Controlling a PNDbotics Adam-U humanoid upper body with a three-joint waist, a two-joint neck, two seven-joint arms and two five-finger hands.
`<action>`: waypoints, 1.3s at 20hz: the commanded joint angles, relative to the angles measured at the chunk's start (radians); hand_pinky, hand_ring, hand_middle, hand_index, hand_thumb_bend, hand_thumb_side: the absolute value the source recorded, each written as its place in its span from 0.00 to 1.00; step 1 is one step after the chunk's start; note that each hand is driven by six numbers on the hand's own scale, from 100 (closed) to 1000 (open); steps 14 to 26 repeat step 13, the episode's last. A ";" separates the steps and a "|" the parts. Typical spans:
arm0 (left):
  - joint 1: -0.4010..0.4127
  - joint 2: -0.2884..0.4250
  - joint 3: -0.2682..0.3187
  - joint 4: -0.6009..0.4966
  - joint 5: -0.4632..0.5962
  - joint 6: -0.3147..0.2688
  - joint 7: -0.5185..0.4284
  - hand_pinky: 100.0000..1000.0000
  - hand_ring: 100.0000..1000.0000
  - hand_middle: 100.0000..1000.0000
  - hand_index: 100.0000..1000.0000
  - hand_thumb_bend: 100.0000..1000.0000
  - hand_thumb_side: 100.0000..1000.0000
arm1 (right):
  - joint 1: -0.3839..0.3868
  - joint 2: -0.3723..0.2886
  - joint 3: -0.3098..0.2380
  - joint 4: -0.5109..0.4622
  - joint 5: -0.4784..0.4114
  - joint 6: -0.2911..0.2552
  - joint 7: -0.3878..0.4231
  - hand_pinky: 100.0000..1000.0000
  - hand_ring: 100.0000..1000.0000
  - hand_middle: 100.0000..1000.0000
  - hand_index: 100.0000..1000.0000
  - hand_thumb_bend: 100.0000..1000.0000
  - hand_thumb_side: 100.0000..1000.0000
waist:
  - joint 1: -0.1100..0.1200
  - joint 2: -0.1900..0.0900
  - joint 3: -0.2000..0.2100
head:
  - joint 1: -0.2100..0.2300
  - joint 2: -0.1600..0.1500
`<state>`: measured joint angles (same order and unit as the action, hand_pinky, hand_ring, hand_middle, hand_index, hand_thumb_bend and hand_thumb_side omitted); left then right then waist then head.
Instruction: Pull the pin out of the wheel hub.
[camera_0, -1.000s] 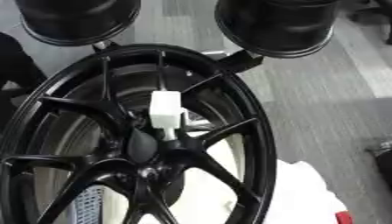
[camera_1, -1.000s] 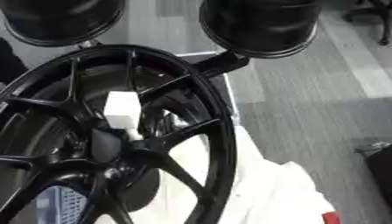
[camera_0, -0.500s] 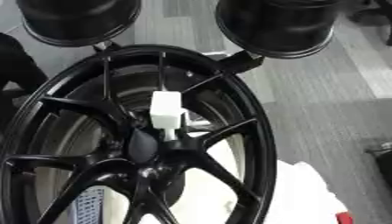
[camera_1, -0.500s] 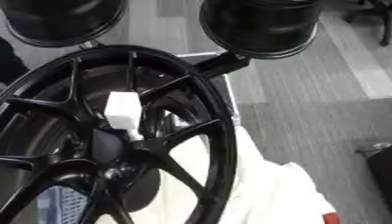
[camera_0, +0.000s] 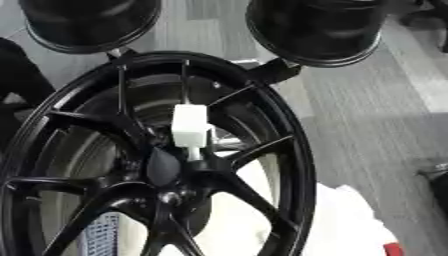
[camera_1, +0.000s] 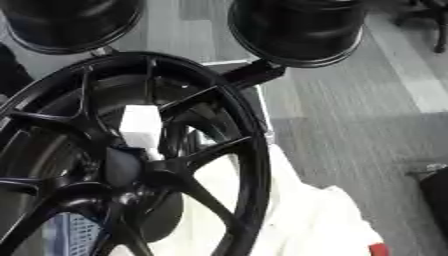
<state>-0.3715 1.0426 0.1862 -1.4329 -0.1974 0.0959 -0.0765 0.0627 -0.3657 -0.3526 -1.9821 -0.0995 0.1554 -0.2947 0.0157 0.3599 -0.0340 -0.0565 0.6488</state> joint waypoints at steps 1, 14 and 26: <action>-0.007 0.023 0.019 -0.089 0.072 -0.023 0.049 0.85 0.81 0.64 0.84 0.00 0.53 | -0.001 -0.027 -0.006 -0.018 0.007 -0.009 -0.002 0.75 0.54 0.46 0.65 0.00 0.53 | -0.001 -0.020 0.001 | -0.003 -0.009; 0.038 -0.007 -0.027 -0.406 0.080 -0.001 0.057 0.82 0.75 0.60 0.82 0.00 0.50 | -0.005 -0.032 0.005 -0.018 0.029 -0.033 0.006 0.75 0.54 0.46 0.65 0.00 0.52 | -0.003 -0.016 -0.002 | 0.003 -0.007; 0.038 -0.007 -0.027 -0.406 0.080 -0.001 0.057 0.82 0.75 0.60 0.82 0.00 0.50 | -0.005 -0.032 0.005 -0.018 0.029 -0.033 0.006 0.75 0.54 0.46 0.65 0.00 0.52 | -0.003 -0.016 -0.002 | 0.003 -0.007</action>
